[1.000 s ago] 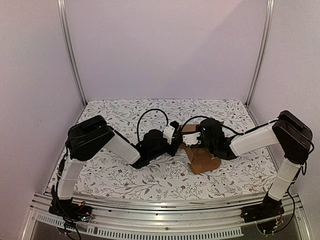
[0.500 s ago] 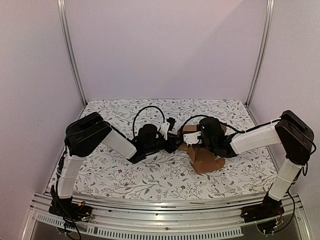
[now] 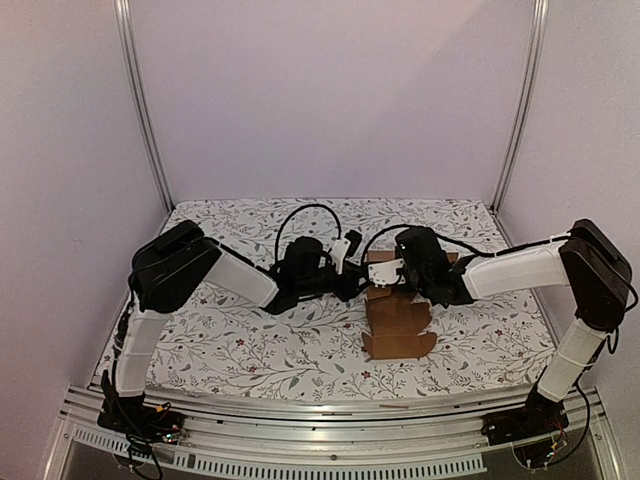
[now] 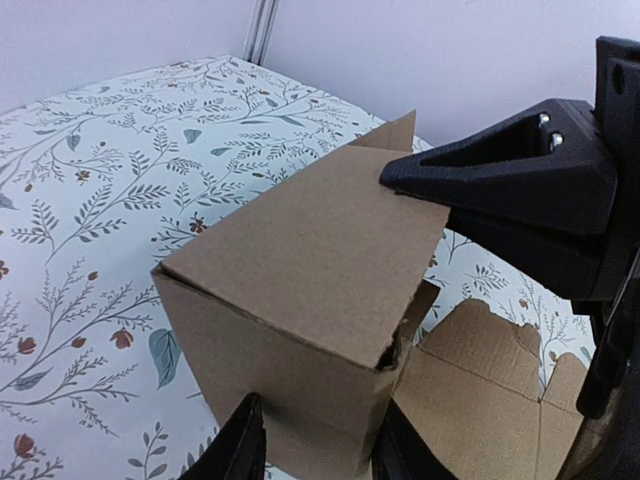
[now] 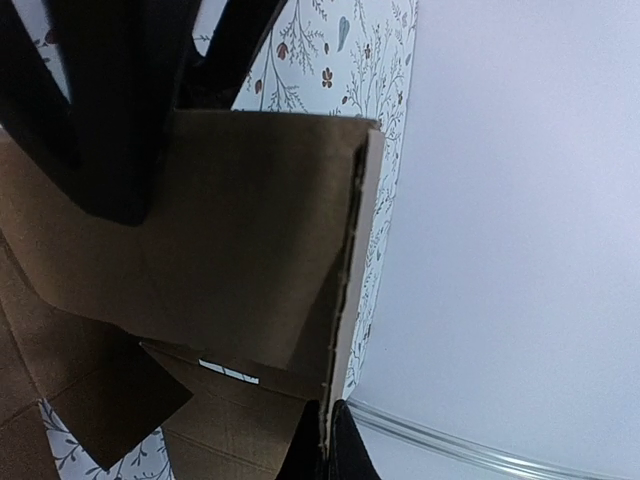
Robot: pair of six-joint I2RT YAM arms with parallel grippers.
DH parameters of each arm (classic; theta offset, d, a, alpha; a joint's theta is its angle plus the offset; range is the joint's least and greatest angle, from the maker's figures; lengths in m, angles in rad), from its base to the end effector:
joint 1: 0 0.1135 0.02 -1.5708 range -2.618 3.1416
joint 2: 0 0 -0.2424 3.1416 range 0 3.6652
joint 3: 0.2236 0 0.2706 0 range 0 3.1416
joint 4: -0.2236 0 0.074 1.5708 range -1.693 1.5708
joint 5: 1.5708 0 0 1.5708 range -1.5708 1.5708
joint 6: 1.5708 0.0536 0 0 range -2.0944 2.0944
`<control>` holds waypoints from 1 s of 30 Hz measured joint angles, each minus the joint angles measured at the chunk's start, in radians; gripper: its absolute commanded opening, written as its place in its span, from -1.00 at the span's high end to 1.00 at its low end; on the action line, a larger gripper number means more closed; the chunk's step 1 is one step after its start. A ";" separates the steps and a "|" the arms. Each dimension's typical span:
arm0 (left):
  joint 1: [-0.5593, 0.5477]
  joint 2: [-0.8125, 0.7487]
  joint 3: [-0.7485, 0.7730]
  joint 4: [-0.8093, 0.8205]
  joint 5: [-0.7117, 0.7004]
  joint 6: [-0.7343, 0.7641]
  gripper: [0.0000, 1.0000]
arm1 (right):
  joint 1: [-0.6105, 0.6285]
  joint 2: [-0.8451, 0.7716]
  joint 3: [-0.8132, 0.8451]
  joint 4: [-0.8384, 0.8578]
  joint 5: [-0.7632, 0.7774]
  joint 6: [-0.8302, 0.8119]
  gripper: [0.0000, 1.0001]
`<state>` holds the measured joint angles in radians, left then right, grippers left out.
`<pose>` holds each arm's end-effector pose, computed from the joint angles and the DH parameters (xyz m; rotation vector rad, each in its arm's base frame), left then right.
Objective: Fold the paper box
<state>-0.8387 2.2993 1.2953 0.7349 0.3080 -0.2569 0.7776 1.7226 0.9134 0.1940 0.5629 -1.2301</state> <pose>0.3183 -0.3785 0.0707 0.7785 1.7982 -1.0297 0.2906 0.2459 0.1347 -1.6662 1.4483 -0.8688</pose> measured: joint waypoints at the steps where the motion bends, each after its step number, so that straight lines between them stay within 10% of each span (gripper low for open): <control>1: -0.003 0.000 0.000 0.000 -0.011 0.005 0.38 | 0.000 0.000 0.003 -0.009 0.002 0.003 0.97; 6: -0.017 0.001 -0.003 0.011 -0.085 0.010 0.27 | 0.000 -0.005 0.011 -0.037 0.005 0.021 0.91; 21: -0.077 0.023 -0.074 0.216 -0.348 0.048 0.76 | 0.032 -0.047 0.088 -0.281 -0.109 0.150 0.67; 30: -0.093 0.032 -0.107 0.288 -0.372 0.056 0.79 | 0.043 -0.061 0.174 -0.513 -0.177 0.263 0.01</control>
<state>-0.9314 2.3318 1.1885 1.0225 -0.0635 -0.2005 0.8204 1.6619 1.0878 -0.3195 0.3859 -0.9672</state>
